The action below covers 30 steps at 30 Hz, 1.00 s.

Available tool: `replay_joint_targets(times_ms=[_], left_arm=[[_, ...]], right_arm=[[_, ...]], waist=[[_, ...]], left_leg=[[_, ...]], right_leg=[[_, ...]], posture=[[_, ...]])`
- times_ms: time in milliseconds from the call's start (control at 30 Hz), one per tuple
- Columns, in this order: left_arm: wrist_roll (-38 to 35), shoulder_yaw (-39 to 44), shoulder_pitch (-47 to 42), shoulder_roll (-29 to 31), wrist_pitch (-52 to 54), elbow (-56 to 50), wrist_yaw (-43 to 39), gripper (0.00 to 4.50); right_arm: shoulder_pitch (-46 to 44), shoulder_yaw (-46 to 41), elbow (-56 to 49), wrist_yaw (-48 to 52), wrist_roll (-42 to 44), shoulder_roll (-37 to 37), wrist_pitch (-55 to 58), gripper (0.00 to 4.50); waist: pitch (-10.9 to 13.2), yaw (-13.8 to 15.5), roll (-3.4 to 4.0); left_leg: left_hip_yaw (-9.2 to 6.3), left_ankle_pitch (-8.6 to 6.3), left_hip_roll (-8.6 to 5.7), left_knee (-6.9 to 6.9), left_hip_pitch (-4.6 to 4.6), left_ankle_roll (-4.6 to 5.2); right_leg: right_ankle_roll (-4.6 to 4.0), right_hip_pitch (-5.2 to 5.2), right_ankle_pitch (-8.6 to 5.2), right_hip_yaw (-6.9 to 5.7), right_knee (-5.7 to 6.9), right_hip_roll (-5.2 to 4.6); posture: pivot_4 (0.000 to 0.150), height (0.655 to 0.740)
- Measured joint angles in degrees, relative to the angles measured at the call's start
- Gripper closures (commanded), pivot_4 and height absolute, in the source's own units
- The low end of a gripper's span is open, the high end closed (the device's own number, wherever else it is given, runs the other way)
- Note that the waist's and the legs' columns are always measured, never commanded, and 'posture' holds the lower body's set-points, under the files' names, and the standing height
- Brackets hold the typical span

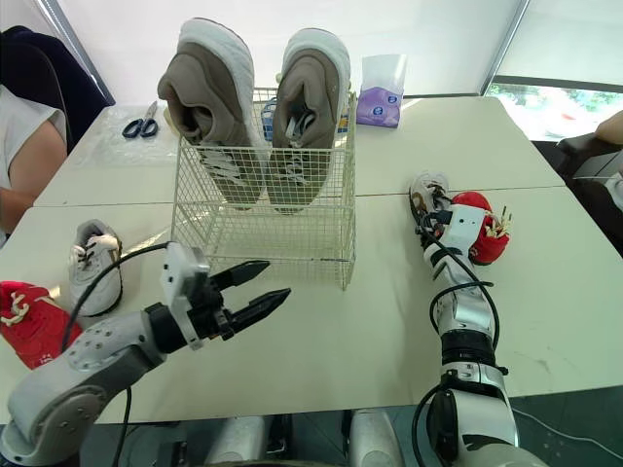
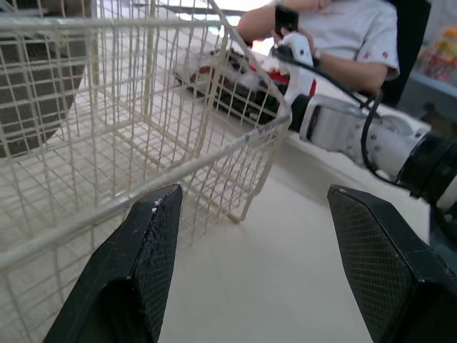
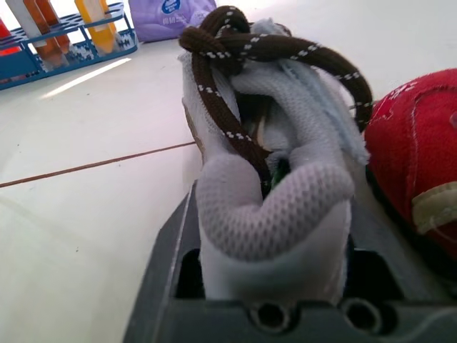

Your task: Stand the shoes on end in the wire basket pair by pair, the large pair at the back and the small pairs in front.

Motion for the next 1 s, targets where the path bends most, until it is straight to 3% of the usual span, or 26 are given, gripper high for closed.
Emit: replay_joint_targets(times_ms=[67,100,167,300,367,500,733,1000], left_arm=[[-8.1,5.3,-1.5,3.6,1.2,-0.2,1.9,1.19],[-12.7,8.0,-3.6,6.2,1.6,0.6,3.0,0.65],[-21.2,13.4,-10.1,11.4,2.0,4.0,5.0,0.06],[-32.1,16.5,-24.2,14.8,1.6,14.3,7.5,0.06],[-35.9,16.3,-29.0,14.2,1.2,19.2,10.0,0.06],[-42.9,15.2,-34.2,11.6,1.2,26.0,14.5,0.06],[-51.4,15.0,-38.7,11.7,2.9,30.3,13.6,0.06],[-50.8,14.4,-41.6,12.6,5.1,33.6,11.4,0.06]], right_arm=[[0.0,-0.2,-1.9,1.5,0.4,-3.5,1.2,3.15],[-1.1,-0.4,-2.6,3.5,1.1,-6.4,1.9,3.17],[-8.4,-1.3,-2.8,8.3,2.8,-13.6,2.9,3.17],[-25.7,-3.1,-4.6,20.4,7.1,-26.0,2.7,3.17],[-28.6,-2.6,-10.7,27.1,10.2,-28.9,4.0,3.17],[-25.2,6.1,-24.8,37.3,14.4,-28.1,10.7,3.17],[-26.7,12.4,-36.0,43.0,16.5,-27.1,15.5,3.17],[-30.3,13.4,-38.4,48.3,18.4,-27.0,15.8,3.17]], waist=[[0.1,0.1,0.16],[0.2,0.1,0.27],[0.6,-0.1,0.58],[0.6,-0.3,0.46],[0.4,-0.2,0.10],[0.4,-0.7,-0.28],[0.7,1.1,-0.28],[0.6,1.2,-0.42]], left_leg=[[0.00,0.00,-0.07,0.00,-0.06,0.00],[0.00,0.01,-0.10,0.02,-0.09,-0.01],[0.17,0.11,-0.21,0.02,-0.14,0.08],[0.19,0.11,-0.11,-0.34,0.01,0.08],[0.07,0.07,0.08,-0.41,0.10,0.09],[-0.01,0.08,0.18,-0.41,0.09,-0.04],[0.03,0.22,-0.11,-0.21,-0.12,-0.29],[0.00,0.21,-0.14,-0.18,-0.10,-0.27]], right_leg=[[0.01,-0.07,-0.01,0.01,0.03,-0.06],[0.02,-0.10,-0.01,0.03,0.06,-0.07],[0.02,-0.25,0.04,0.16,0.10,-0.10],[0.33,-0.25,0.08,0.18,0.07,0.14],[0.31,-0.13,-0.01,0.19,0.06,0.39],[0.27,-0.19,-0.02,0.38,0.09,0.47],[0.29,-0.28,-0.01,0.26,0.09,0.15],[0.30,-0.21,0.00,0.25,0.08,0.15]], posture=[[0.150,0.7400],[0.150,0.7400],[0.150,0.7400],[0.150,0.7400],[0.150,0.7400],[0.150,0.7400],[0.150,0.7400],[0.150,0.7400]])
